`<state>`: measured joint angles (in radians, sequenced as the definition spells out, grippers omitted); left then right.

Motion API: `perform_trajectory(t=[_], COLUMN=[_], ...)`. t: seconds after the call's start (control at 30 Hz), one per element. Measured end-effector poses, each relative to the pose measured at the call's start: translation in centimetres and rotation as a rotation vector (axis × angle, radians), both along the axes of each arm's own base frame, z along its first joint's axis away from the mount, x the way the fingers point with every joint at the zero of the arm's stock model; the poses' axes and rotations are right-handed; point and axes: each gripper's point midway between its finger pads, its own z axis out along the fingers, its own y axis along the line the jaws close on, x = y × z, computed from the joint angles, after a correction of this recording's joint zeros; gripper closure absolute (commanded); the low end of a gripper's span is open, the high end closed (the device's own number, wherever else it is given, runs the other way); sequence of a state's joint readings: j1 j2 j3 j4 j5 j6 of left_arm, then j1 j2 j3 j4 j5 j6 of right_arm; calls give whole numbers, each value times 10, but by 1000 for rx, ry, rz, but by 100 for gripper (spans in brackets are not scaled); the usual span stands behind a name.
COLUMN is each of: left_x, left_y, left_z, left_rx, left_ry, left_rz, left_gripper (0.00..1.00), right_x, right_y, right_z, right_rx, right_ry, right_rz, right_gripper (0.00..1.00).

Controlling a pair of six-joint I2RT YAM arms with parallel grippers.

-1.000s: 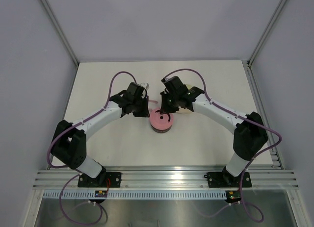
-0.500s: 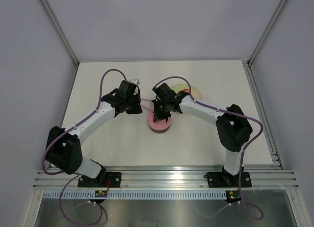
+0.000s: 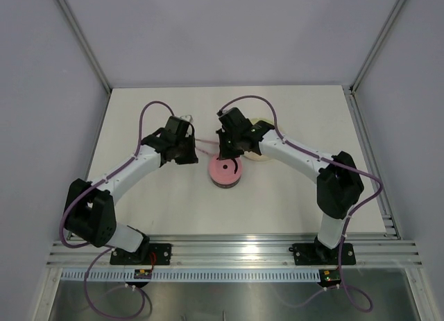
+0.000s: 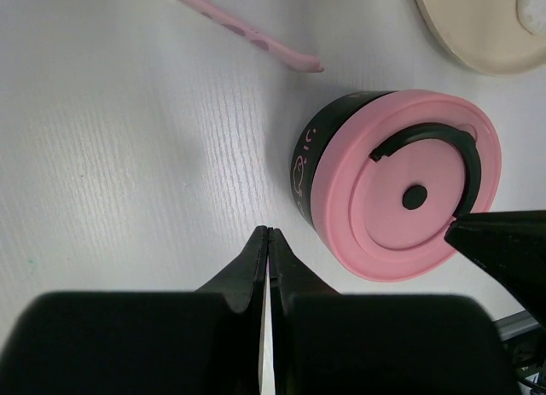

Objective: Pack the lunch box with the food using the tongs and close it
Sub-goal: Close the box lid on the packing box.

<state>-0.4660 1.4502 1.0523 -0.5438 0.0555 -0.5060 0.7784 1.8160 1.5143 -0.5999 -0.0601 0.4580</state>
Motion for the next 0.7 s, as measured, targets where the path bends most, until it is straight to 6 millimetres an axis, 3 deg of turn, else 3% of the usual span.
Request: perform_trajectory(t=[0.13, 0.3, 0.53, 0.6, 0.7], left_x=[-2, -4, -5, -5, -5], left_y=[0, -1, -1, -1, -1], left_z=[-1, -1, 8, 9, 9], left_rx=[-5, -11, -24, -25, -25], left_ry=[1, 3, -18, -20, -21], left_rz=[-3, -8, -11, -11, -11], left_gripper=[100, 100, 100, 100, 100], right_x=[10, 14, 9, 10, 20], right_y=[-9, -13, -15, -18, -17], right_z=[-10, -52, -43, -31, 3], right_rx=[-41, -89, -89, -93, -70], right_ry=[-9, 66, 75, 58, -20], right_rz=[-41, -58, -44, -43, -50], right_gripper=[100, 100, 100, 100, 100])
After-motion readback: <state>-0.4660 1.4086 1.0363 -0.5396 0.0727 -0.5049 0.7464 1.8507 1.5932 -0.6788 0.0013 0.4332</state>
